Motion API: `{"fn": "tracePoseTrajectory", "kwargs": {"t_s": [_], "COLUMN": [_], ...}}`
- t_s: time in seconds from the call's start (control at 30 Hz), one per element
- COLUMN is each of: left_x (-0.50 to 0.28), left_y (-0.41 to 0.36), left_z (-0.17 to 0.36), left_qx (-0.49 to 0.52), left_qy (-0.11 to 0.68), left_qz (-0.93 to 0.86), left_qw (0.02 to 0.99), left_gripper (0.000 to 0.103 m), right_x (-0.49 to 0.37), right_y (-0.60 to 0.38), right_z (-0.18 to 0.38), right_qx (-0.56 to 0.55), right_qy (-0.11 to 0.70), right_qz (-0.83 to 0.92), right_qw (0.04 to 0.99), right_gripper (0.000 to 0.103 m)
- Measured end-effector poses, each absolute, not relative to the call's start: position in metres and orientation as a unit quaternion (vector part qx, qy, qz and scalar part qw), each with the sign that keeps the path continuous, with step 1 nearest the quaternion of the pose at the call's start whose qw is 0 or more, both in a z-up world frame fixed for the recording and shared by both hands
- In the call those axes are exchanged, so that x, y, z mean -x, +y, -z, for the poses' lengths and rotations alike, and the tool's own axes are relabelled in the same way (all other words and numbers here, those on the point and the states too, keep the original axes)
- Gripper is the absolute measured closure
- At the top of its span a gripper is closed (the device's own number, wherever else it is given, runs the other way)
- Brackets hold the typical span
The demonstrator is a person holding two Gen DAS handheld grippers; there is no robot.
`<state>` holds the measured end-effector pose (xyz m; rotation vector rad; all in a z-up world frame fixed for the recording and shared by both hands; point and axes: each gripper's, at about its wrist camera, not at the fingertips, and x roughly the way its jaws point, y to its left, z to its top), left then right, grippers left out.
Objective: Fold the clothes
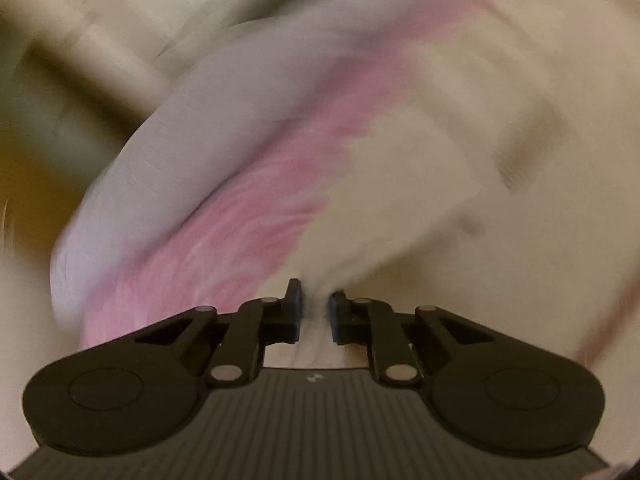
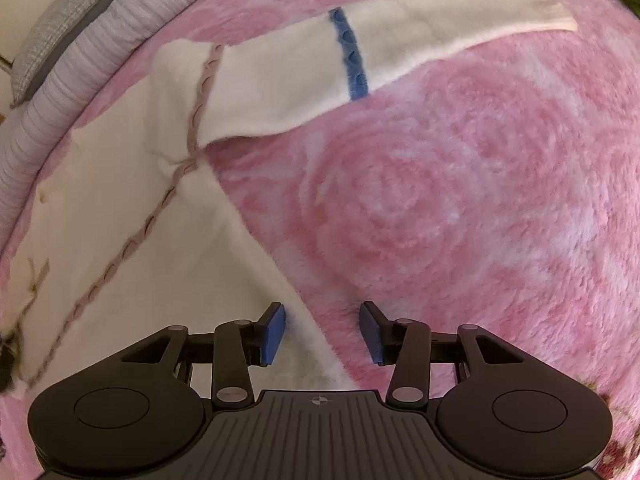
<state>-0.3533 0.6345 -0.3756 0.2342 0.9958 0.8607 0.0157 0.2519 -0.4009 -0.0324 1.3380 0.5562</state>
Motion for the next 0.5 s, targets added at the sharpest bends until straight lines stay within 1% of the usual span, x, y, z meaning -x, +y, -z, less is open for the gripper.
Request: {"fn": "tracePoseTrajectory", "kwargs": {"t_s": [0.07, 0.1, 0.13, 0.17, 0.27, 0.3, 0.33, 0.37, 0.47, 0.5], "left_x": [0.397, 0.419, 0.441, 0.468, 0.554, 0.581, 0.6, 0.618, 0.639, 0.642], "left_y": [0.655, 0.666, 0.676, 0.687, 0.711, 0.714, 0.714, 0.709, 0.696, 0.694], "left_z": [0.353, 0.342, 0.33, 0.33, 0.356, 0.368, 0.377, 0.383, 0.381, 0.379], "left_qx": [-0.008, 0.043, 0.093, 0.126, 0.282, 0.34, 0.378, 0.409, 0.412, 0.413], "left_qy": [0.401, 0.368, 0.332, 0.319, 0.304, 0.296, 0.286, 0.272, 0.252, 0.238], "left_qz": [-0.49, -0.531, -0.57, -0.616, -0.682, -0.69, -0.69, -0.69, -0.714, -0.712], "left_qw": [0.774, 0.762, 0.746, 0.709, 0.603, 0.566, 0.547, 0.532, 0.508, 0.515], "left_gripper": [0.09, 0.096, 0.095, 0.095, 0.091, 0.093, 0.093, 0.093, 0.093, 0.09], "right_x": [-0.016, -0.017, -0.017, -0.018, -0.018, -0.017, -0.015, -0.014, -0.009, -0.007], "right_y": [0.255, 0.256, 0.256, 0.256, 0.257, 0.258, 0.259, 0.261, 0.267, 0.268], "right_z": [0.401, 0.401, 0.402, 0.402, 0.404, 0.405, 0.405, 0.404, 0.404, 0.404], "right_qx": [0.027, 0.032, 0.035, 0.033, 0.028, 0.03, 0.033, 0.04, 0.064, 0.071], "right_qy": [0.613, 0.614, 0.615, 0.617, 0.619, 0.617, 0.615, 0.613, 0.606, 0.604], "right_qz": [-0.26, -0.263, -0.265, -0.264, -0.259, -0.258, -0.259, -0.261, -0.27, -0.272], "right_qw": [0.745, 0.743, 0.742, 0.741, 0.741, 0.743, 0.744, 0.745, 0.746, 0.746], "right_gripper": [0.054, 0.054, 0.054, 0.054, 0.053, 0.051, 0.049, 0.048, 0.044, 0.044]}}
